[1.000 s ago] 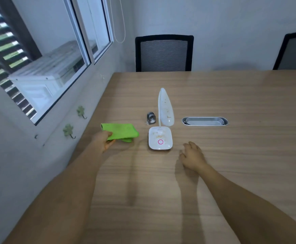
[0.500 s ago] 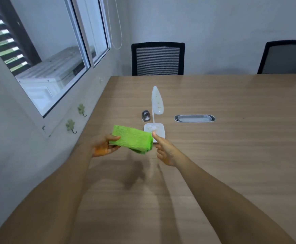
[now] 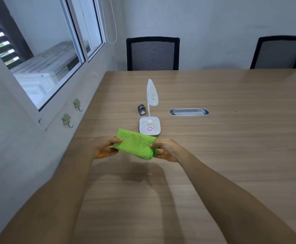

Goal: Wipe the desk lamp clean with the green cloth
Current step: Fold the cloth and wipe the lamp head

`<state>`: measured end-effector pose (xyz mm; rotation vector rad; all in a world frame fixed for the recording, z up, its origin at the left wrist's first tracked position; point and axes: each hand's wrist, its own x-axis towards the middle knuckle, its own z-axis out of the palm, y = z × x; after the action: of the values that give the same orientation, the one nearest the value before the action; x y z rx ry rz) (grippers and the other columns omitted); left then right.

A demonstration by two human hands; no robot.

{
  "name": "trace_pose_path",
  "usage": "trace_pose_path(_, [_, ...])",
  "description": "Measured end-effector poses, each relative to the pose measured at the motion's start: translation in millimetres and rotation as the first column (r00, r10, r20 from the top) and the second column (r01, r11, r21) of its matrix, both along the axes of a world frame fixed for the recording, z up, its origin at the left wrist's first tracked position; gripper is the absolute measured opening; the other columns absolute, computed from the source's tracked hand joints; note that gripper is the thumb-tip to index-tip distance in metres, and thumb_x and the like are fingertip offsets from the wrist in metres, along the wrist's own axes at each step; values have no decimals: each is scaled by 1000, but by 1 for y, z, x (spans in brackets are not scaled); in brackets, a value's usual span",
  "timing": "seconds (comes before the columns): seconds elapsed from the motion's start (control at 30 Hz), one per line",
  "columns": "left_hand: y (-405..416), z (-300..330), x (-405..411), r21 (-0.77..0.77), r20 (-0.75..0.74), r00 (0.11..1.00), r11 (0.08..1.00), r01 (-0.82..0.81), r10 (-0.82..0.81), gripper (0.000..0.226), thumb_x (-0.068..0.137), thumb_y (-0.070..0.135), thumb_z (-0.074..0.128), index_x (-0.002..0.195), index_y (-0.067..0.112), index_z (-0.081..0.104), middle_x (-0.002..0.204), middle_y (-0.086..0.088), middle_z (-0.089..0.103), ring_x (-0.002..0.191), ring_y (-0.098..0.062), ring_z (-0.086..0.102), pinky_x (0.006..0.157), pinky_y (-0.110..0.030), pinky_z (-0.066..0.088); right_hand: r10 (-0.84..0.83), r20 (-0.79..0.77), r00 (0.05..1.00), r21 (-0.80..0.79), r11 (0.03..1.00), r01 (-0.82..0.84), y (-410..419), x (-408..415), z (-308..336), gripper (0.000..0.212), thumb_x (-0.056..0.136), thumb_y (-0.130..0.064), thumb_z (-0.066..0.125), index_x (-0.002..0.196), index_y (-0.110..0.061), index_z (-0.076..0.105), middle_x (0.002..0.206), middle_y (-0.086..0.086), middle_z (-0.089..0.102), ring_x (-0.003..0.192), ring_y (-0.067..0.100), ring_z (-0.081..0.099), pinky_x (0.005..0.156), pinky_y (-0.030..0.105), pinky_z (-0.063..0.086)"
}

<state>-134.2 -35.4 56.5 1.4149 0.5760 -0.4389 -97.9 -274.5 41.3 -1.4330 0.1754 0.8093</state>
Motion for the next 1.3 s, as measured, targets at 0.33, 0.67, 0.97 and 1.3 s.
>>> trace_pose_path(0.33, [-18, -8, -8, -29, -92, 996, 1000, 2, -5, 11, 80, 7, 68, 87, 14, 64, 65, 3, 73, 75, -9, 59, 49, -13, 51, -295, -85, 952, 125, 944, 304, -12, 6, 4, 17, 93, -30, 56, 105, -18, 58, 86, -1, 61, 74, 15, 57, 66, 27, 49])
trace_pose_path(0.67, [-47, -18, 0, -173, -82, 995, 983, -66, 52, 11, 80, 6, 69, 89, 9, 65, 63, -1, 74, 62, -8, 70, 52, -15, 56, -293, -130, 947, 306, 897, 319, 3, -7, -5, 23, 91, -28, 60, 112, -20, 56, 121, 10, 59, 101, 26, 60, 86, 37, 49])
trace_pose_path(0.97, [-52, -19, 3, -144, -93, 995, 990, 16, -29, 18, 81, 15, 69, 96, 11, 61, 84, -6, 68, 76, -14, 62, 56, -19, 58, -407, -99, 908, 173, 892, 419, 1, 0, 0, 26, 90, 5, 50, 103, -18, 49, 82, 3, 57, 69, 24, 58, 63, 35, 49])
trace_pose_path(1.3, [-52, -22, 5, -190, -117, 989, 979, 68, -92, 1, 83, 4, 64, 83, 5, 63, 66, -5, 72, 59, -11, 67, 55, -18, 57, -447, -196, 873, 286, 825, 487, 2, 4, -6, 4, 90, -18, 62, 91, -15, 60, 88, 2, 63, 79, 10, 59, 69, 22, 47])
